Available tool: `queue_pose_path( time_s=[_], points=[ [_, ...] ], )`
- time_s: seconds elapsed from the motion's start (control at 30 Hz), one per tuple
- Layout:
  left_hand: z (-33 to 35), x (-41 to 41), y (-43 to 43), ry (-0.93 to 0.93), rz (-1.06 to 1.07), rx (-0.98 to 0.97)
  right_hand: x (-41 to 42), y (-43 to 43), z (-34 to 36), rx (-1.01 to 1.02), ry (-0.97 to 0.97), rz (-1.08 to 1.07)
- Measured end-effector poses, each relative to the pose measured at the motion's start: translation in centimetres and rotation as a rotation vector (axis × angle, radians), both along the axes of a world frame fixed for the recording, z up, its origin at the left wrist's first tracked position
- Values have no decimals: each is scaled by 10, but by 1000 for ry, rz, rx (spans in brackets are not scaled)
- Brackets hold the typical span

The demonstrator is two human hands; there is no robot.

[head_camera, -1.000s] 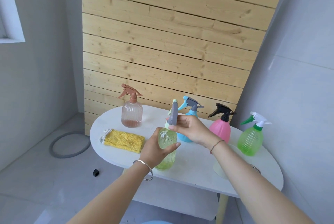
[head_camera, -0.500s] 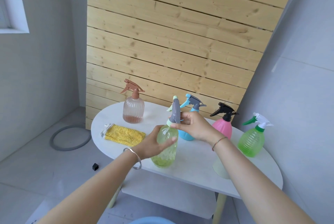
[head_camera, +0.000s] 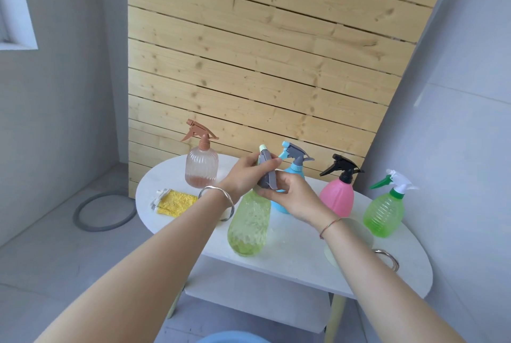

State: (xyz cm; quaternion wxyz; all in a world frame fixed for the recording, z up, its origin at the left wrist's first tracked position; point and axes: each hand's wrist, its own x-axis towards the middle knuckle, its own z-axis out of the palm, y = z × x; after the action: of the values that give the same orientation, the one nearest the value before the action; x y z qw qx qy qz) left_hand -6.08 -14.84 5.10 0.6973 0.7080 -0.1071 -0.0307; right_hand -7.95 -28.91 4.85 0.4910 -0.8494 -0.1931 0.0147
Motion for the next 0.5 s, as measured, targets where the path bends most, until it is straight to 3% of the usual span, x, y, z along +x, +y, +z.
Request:
queue_pose_path(
  time_s=[0.1, 0.23, 0.5],
  points=[
    [-4, 1, -3, 4, 25, -39, -11, 12, -19, 170, -81, -136],
    [-4, 2, -4, -38, 40, 29, -19, 21, -27, 246, -120, -196],
    [-51, -19, 27, -8, 95, -14, -8, 3, -6, 116, -64, -57]
  ],
)
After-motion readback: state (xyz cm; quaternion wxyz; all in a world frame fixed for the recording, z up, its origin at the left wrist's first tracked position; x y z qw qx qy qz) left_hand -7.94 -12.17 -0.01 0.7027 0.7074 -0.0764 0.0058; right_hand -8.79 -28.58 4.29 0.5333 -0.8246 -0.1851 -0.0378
